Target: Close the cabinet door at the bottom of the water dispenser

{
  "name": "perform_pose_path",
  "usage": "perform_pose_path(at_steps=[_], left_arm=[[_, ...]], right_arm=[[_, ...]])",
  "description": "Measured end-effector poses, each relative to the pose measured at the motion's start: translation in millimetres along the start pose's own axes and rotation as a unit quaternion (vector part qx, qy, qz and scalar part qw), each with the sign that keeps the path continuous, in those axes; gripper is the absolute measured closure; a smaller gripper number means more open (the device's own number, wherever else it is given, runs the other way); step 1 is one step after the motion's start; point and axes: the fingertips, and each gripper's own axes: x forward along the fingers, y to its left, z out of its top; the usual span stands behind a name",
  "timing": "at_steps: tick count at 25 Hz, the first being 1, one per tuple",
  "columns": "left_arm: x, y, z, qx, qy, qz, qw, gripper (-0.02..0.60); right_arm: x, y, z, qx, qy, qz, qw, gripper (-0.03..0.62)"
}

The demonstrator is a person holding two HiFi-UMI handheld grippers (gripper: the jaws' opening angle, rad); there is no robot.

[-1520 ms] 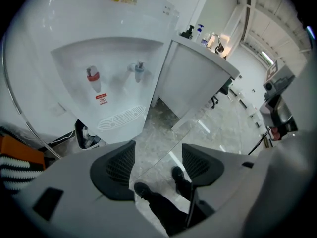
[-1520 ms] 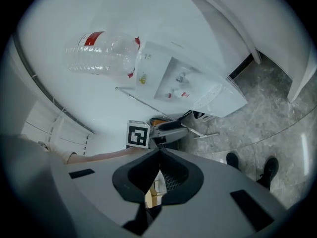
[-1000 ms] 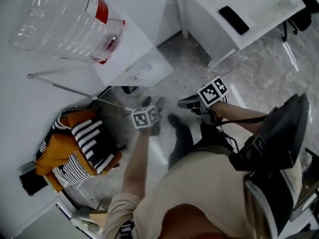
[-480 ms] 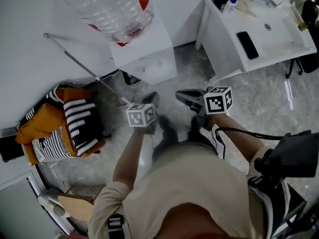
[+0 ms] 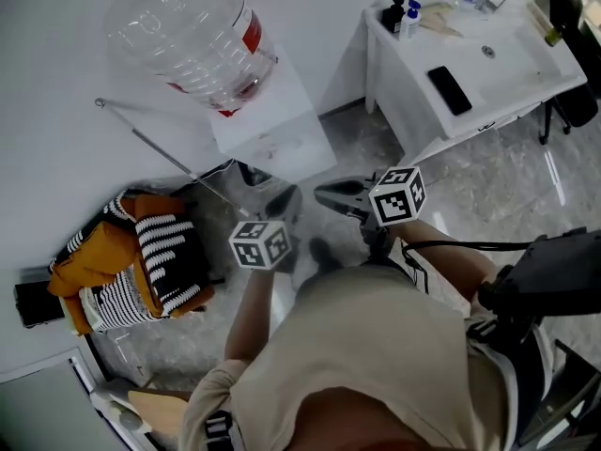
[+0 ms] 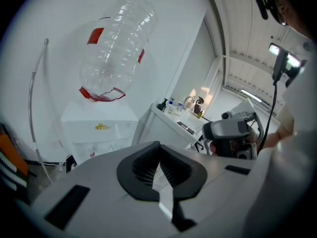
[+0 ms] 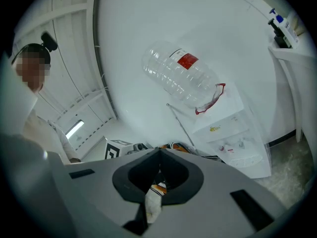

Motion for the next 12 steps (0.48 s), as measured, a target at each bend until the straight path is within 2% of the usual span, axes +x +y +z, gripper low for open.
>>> perform_pose_path(at_steps=[3, 6, 12], left_arm=[[-4.0, -3.2, 10.6, 0.019, -0.010, 0.009, 0.9997, 0.591], [-11.7, -3.4, 12.5, 0.019, -0.022, 0.026, 0.9992, 0.591], [-11.7, -41.1, 4.1, 0.020, -0.028, 0.031, 0.9989, 0.591]], right_arm=[[-0.8, 3.6, 1.1, 0.005, 0.000, 0.015, 1.000, 0.580], [-8.3, 4.4, -3.6, 0.024, 0.001, 0.027, 0.999, 0.580], [-45.1, 9.7, -20.1, 0.038, 0.013, 0.034, 0.999, 0.580]])
